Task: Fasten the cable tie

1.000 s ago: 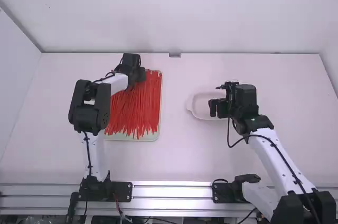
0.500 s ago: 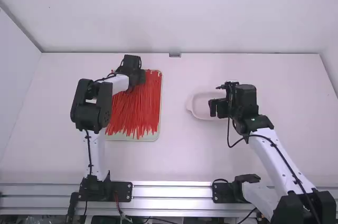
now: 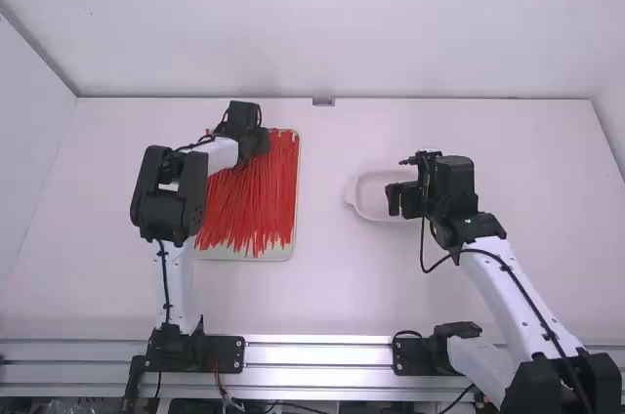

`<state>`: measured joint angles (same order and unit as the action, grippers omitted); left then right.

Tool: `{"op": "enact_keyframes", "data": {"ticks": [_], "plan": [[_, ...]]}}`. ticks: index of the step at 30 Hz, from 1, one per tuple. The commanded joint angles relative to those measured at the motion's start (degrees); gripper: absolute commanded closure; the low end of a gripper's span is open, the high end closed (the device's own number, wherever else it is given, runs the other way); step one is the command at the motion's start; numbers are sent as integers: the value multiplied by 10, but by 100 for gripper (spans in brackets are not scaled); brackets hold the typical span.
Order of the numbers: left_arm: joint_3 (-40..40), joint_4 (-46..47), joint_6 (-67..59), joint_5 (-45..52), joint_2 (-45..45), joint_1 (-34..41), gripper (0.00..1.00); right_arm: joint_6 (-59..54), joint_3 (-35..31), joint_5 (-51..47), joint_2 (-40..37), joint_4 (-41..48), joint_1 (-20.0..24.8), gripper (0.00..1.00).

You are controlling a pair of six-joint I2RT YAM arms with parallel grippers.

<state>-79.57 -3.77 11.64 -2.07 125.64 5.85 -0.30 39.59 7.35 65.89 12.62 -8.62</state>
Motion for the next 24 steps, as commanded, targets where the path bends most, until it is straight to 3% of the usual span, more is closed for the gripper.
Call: {"op": "enact_keyframes", "data": {"ticks": [1,24], "plan": [[4,0,6,-4,7,-2,86,0,16,3,5,1,0,2],[-10,15,11,-3,4,2,98,0,16,3,5,1,0,2]]}}
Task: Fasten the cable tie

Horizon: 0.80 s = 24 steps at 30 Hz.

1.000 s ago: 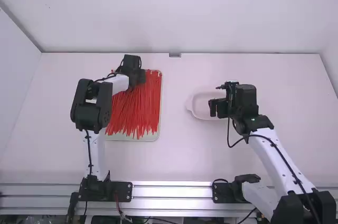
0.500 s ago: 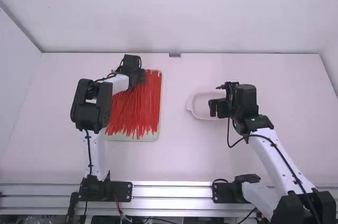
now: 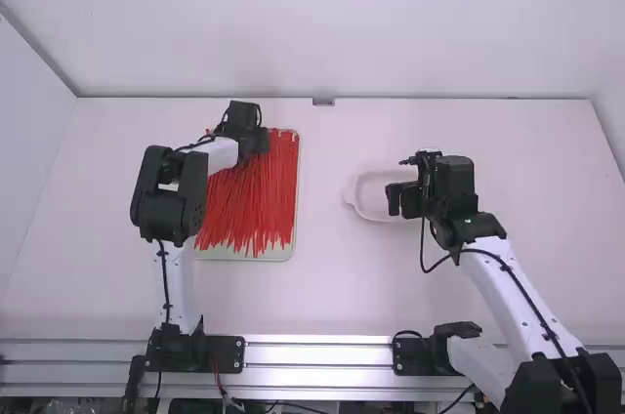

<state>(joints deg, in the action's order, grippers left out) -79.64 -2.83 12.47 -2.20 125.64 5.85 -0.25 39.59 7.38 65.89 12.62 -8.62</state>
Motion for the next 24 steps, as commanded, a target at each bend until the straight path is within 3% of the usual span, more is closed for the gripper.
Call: {"op": "enact_keyframes", "data": {"ticks": [1,10,24], "plan": [[-14,13,3,-2,3,2,98,0,16,3,5,0,0,2],[-74,109,10,-3,-32,2,98,0,16,3,5,-1,0,2],[-87,249,-3,-4,-214,2,98,0,16,3,5,-2,0,2]]}}
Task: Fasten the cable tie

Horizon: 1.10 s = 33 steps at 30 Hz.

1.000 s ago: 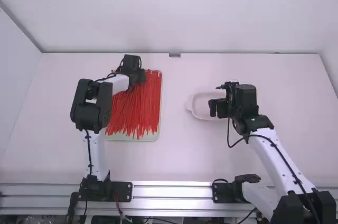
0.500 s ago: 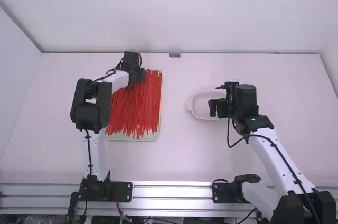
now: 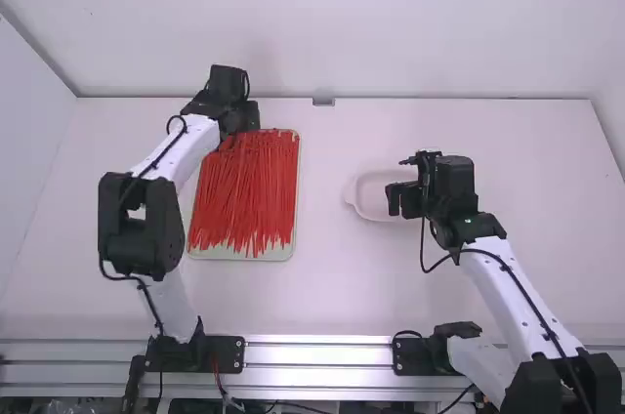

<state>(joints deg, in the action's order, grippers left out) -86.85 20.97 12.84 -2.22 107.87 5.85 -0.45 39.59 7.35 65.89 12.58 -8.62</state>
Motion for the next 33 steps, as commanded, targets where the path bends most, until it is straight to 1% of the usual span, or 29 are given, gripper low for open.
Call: {"op": "enact_keyframes", "data": {"ticks": [1,5,6,9,11,13,14,15,16,17,18,20,21,22,24,27,33], "plan": [[-13,18,-7,-2,-50,2,98,2,16,3,5,-1,0,2],[29,23,-7,-5,-132,2,98,2,16,4,5,-1,0,2],[31,22,-7,-5,-136,2,98,2,16,4,5,-1,0,2],[78,4,-20,-2,-198,2,98,2,16,4,5,-1,-1,2],[124,-21,-20,-5,-247,2,98,2,16,4,5,-1,0,2],[187,-60,-19,-4,-304,2,98,2,16,6,5,-1,0,2],[187,-60,-19,-4,-304,2,98,2,16,6,5,-1,0,2],[231,-91,-19,-3,-343,2,98,2,16,16,5,-2,0,2],[251,-105,-18,-2,-359,2,98,2,16,20,5,-2,0,2],[293,-135,-17,-2,-393,2,98,2,16,25,5,-3,-1,2],[302,-141,-17,-2,-401,2,98,2,16,28,5,-4,-1,2],[358,-181,-13,-2,-445,2,98,2,16,38,5,-6,0,2],[365,-186,-9,-2,-451,2,98,2,16,39,4,-7,-1,2],[394,-205,-1,-1,-472,2,98,1,16,51,5,-9,-1,2],[431,-238,-2,24,-498,2,98,1,16,73,5,-15,-1,2],[464,-279,-2,63,-516,2,98,-3,16,110,5,-24,0,2],[485,-325,-2,125,-508,2,98,-16,16,208,4,-49,-1,2]]}}
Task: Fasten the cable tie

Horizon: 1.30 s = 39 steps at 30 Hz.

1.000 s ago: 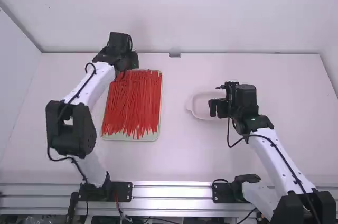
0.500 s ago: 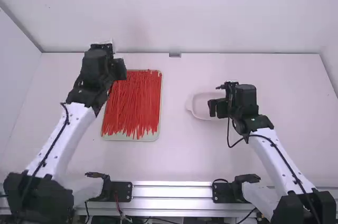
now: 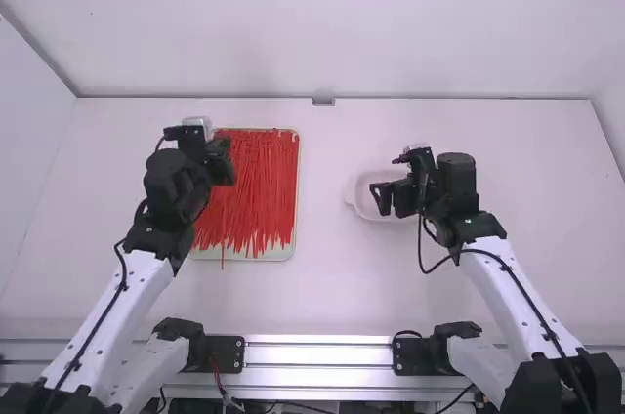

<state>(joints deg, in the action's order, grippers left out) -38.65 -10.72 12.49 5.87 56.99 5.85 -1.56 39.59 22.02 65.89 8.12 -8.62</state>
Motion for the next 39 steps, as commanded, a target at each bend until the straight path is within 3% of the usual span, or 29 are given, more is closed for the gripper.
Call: {"op": "enact_keyframes", "data": {"ticks": [1,13,23,32,39], "plan": [[3,-20,2,60,10,2,98,-5,16,81,4,-12,-1,2],[3,-191,54,211,101,2,98,-19,16,283,4,-110,-1,2],[1,-322,130,318,115,2,98,-13,16,412,5,-229,-1,2],[-38,-338,152,393,115,0,98,37,16,389,5,-336,-40,2],[-75,-353,181,431,115,0,98,109,16,282,5,-400,-84,2]]}}
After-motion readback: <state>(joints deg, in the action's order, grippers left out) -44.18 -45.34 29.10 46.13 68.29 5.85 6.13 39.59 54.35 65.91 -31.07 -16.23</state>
